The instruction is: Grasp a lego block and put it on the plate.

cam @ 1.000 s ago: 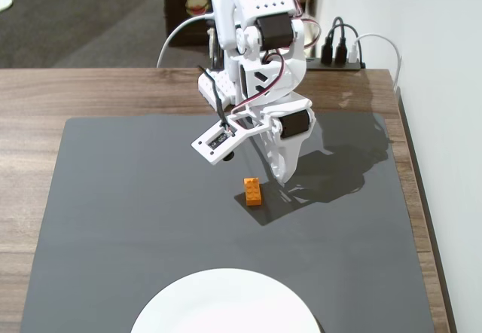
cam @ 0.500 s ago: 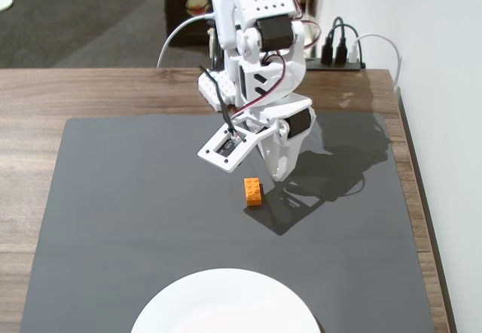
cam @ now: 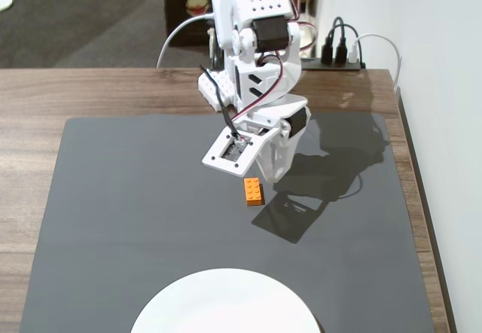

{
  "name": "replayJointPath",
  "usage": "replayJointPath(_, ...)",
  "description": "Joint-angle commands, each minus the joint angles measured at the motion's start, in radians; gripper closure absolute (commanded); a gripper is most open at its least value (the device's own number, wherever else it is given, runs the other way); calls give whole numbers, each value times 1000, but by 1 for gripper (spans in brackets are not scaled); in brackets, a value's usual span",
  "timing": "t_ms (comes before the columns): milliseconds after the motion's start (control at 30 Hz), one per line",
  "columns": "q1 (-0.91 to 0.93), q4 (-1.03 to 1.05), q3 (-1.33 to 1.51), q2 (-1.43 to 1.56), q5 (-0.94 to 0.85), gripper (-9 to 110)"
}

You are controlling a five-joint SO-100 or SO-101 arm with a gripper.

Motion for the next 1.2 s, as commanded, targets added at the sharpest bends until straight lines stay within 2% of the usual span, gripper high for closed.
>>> replayJointPath(0,-6,-2,-9,0,-20,101)
replayJointPath(467,26,110,-71,-15,-147,101)
replayJointPath(867,91,330,-249,-14,-242,101)
replayJointPath(1167,172,495,-385,-3,-426,101)
